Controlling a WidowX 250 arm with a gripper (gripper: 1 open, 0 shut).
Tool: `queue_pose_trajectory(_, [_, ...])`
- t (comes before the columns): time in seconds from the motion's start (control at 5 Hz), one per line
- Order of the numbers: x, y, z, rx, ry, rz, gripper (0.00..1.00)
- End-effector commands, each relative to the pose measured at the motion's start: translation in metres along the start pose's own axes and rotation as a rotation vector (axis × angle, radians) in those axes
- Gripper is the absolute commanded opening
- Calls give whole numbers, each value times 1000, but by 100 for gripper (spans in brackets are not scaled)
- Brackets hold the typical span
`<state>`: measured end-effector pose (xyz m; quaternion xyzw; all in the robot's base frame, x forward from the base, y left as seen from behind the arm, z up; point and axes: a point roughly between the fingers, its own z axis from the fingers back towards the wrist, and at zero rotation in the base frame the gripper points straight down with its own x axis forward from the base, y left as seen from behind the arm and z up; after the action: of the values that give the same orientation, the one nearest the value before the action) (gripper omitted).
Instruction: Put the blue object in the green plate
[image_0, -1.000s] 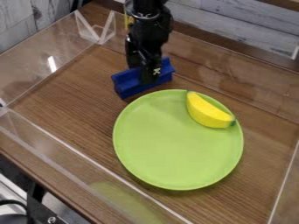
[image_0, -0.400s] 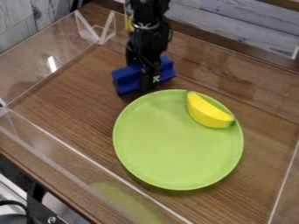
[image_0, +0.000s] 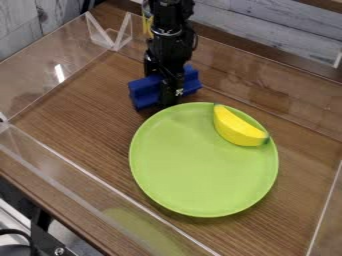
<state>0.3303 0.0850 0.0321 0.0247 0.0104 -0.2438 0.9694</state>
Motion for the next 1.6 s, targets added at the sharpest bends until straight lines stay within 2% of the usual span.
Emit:
queue_pose_trajectory(0.0, [4,5,17,35,-38,15,0])
queue_pose_trajectory(1.4, [2,-7,22,25,-22,78,0])
